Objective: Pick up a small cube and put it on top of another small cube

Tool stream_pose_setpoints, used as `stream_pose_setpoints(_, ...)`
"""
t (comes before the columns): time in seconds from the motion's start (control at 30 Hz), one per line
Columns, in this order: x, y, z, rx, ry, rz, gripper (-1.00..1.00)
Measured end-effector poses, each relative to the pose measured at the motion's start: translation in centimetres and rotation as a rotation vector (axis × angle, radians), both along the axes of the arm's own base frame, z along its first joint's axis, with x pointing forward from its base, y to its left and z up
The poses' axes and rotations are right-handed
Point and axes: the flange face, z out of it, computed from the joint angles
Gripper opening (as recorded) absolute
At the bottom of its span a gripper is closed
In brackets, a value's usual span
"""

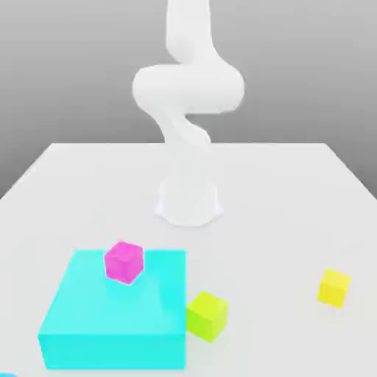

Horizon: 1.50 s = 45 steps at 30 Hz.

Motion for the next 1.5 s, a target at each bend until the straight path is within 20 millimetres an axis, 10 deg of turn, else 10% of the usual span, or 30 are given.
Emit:
stream_pose_setpoints(0.17, 4.7, 6.4, -10.0, -0.1, 0.151, 0.157, 0.0)
stream_pose_setpoints(0.37, 5.8, 13.9, -22.5, -0.202, 0.319, 0.366, 0.0)
stream_pose_setpoints(0.67, -1.4, 23.7, -40.6, -0.321, 0.557, 0.739, 0.0)
stream_pose_setpoints(0.8, -5.7, 25.4, -47.2, -0.342, 0.651, 0.867, 0.0)
stream_pose_setpoints(0.97, -6.3, 25.7, -53.0, -0.341, 0.664, 0.885, 0.0)
stream_pose_setpoints(1.0, -6.4, 25.6, -53.7, -0.343, 0.665, 0.885, -1.0)
stream_pose_setpoints(1.23, -6.4, 25.6, -53.7, -0.344, 0.664, 0.885, -1.0)
stream_pose_setpoints(1.4, -6.3, 25.7, -48.8, -0.343, 0.664, 0.885, -1.0)
stream_pose_setpoints(1.5, -3.4, 21.0, -46.0, -0.32, 0.681, 0.719, -1.0)
